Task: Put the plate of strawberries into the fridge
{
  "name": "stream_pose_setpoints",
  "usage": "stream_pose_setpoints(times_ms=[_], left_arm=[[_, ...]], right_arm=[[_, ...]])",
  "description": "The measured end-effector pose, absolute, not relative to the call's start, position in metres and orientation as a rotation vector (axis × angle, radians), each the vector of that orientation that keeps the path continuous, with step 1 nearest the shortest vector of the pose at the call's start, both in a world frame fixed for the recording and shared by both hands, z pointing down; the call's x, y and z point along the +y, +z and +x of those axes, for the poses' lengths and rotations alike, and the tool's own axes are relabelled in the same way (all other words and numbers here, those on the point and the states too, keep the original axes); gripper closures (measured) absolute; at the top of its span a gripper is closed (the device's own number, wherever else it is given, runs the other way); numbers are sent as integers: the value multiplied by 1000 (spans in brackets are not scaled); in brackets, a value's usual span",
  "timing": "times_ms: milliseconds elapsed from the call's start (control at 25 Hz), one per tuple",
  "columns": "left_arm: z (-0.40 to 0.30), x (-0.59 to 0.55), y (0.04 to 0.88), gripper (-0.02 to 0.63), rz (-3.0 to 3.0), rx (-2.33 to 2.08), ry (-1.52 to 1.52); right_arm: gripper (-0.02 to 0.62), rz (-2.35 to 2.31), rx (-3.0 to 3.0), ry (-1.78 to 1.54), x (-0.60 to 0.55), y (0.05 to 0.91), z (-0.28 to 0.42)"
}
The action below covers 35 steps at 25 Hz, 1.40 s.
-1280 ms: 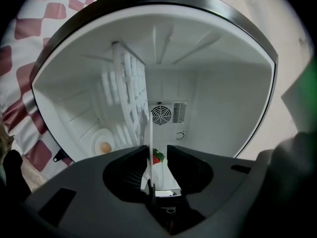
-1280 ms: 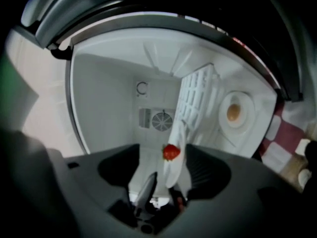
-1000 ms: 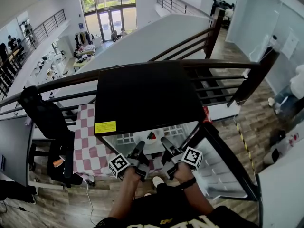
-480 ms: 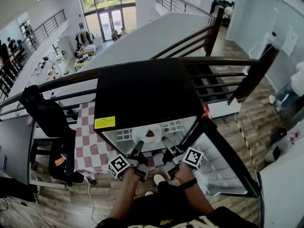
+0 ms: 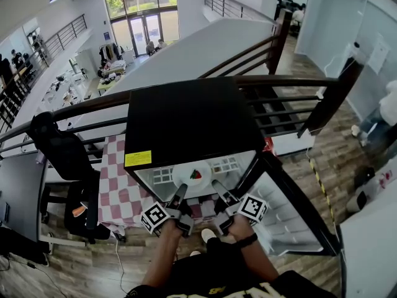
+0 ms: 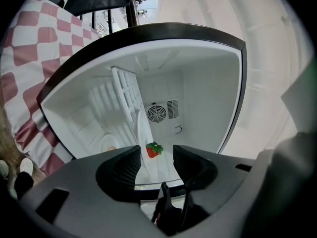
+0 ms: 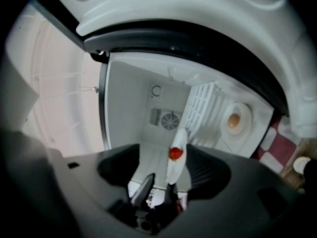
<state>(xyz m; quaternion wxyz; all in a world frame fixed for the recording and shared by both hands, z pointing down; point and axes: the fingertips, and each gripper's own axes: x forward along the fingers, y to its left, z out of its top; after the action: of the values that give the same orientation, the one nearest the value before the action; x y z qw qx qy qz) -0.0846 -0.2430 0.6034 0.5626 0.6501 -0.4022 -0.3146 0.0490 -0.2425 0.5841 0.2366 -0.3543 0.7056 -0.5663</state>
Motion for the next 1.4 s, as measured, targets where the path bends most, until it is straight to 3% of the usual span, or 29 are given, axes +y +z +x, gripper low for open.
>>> stream_pose_setpoints(times_ms=[680, 1000, 1400], left_arm=[[-85, -239, 599, 383, 1748, -1081, -563], [-88, -238, 607, 383, 1922, -1218, -336], [-88, -237, 608, 383, 2036, -1254, -190]], right_arm=[[310, -1241, 2532, -1141, -238, 582, 40], [310, -1338, 2764, -896, -239, 582, 25], [311, -1319, 2881, -870, -238, 596, 8]])
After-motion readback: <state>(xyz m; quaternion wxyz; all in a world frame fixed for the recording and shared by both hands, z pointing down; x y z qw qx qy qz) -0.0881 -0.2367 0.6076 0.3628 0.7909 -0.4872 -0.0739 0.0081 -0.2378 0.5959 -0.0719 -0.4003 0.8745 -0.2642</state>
